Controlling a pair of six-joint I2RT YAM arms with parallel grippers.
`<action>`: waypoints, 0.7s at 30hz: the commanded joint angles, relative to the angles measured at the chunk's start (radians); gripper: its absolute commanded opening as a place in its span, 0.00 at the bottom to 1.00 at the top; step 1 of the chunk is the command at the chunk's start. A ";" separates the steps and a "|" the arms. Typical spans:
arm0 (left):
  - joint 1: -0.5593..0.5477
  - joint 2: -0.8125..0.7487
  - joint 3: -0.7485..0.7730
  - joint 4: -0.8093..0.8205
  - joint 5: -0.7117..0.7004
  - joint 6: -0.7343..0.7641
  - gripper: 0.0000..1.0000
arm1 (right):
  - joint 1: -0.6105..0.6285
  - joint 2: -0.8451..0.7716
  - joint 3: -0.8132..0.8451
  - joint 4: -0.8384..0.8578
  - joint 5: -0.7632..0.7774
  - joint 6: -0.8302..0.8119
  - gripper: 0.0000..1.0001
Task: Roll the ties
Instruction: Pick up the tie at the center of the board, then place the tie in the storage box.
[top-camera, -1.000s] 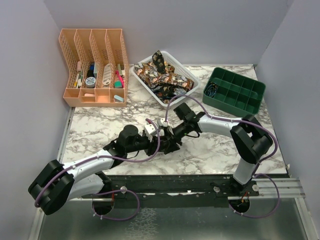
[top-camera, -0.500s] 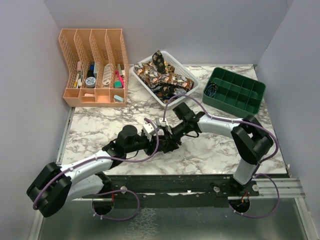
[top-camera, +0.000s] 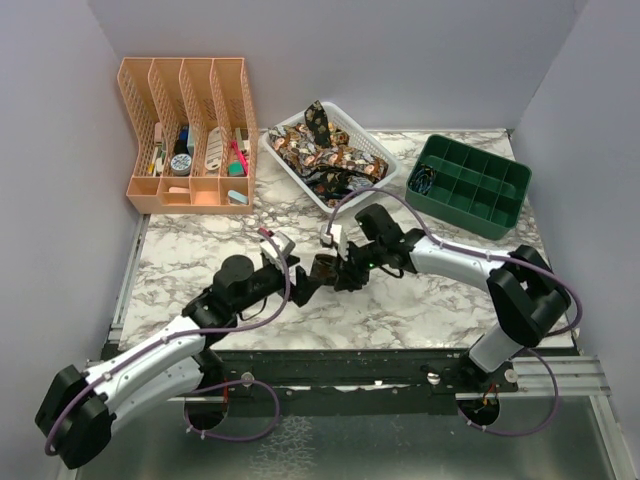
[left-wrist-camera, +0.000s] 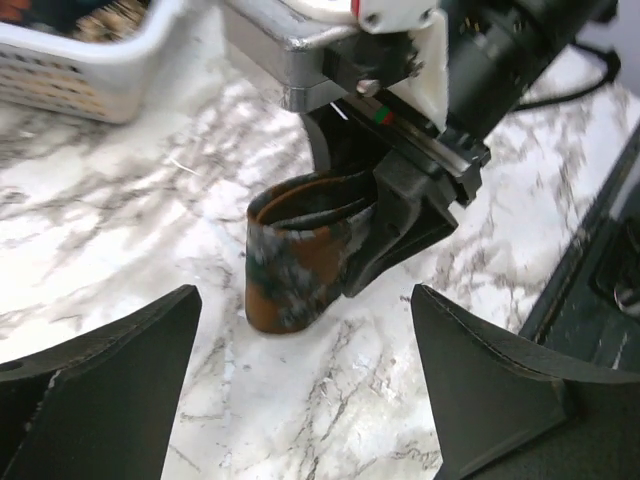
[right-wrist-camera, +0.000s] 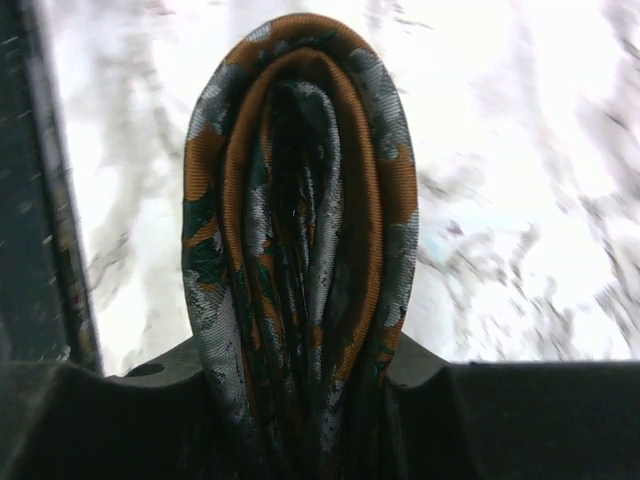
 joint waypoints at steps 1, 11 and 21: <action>0.002 -0.171 -0.019 -0.104 -0.279 -0.112 0.89 | -0.006 -0.068 -0.020 0.119 0.406 0.253 0.01; 0.003 -0.389 0.025 -0.275 -0.470 -0.208 0.99 | -0.089 -0.175 0.100 0.001 0.996 0.616 0.01; 0.002 -0.316 0.116 -0.369 -0.506 -0.217 0.99 | -0.346 -0.121 0.221 -0.127 1.128 0.873 0.01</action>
